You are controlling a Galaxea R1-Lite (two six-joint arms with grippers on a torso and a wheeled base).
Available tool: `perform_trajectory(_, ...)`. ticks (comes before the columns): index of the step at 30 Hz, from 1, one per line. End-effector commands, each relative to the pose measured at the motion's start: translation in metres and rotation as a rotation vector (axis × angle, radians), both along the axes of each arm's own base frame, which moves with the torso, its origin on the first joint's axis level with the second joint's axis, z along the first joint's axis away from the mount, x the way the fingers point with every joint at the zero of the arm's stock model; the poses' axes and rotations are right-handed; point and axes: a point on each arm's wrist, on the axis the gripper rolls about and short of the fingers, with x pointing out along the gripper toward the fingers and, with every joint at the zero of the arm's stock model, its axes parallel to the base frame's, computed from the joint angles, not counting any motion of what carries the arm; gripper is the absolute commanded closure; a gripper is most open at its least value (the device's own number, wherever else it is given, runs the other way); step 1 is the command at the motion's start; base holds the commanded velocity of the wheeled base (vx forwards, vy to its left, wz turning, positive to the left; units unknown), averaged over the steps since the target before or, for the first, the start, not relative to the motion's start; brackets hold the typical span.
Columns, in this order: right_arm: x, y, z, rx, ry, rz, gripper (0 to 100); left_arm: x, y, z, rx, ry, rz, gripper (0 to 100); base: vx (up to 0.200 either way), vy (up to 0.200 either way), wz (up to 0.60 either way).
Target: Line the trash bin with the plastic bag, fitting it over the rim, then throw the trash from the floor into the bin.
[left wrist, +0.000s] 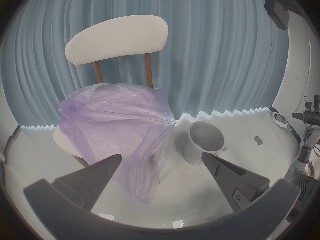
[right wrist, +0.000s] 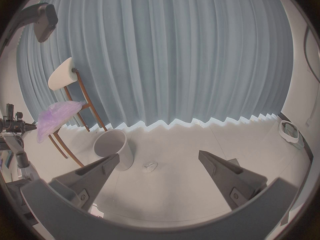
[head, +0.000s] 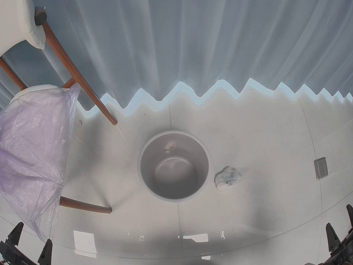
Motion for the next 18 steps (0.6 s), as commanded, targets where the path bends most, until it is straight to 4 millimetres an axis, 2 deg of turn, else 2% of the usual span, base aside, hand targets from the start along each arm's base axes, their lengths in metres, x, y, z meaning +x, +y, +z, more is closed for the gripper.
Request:
perform_trajectory(1, 0.0, 0.0, -0.005, -0.001, -0.001, 0.0, 0, 0.0, 0.0, -0.004, -0.009, -0.004, 0.0, 0, 0.0, 0.0, 0.0)
perform_trajectory(15, 0.0, 0.0, -0.005, -0.001, -0.001, 0.0, 0, 0.0, 0.0, -0.004, -0.009, -0.007, 0.003, 0, 0.0, 0.0, 0.0)
perform_trajectory(18, 0.0, 0.0, -0.005, -0.001, 0.001, 0.0, 0, -0.002, 0.0, 0.02, -0.016, -0.243, 0.009, 0, 0.0, 0.0, 0.0)
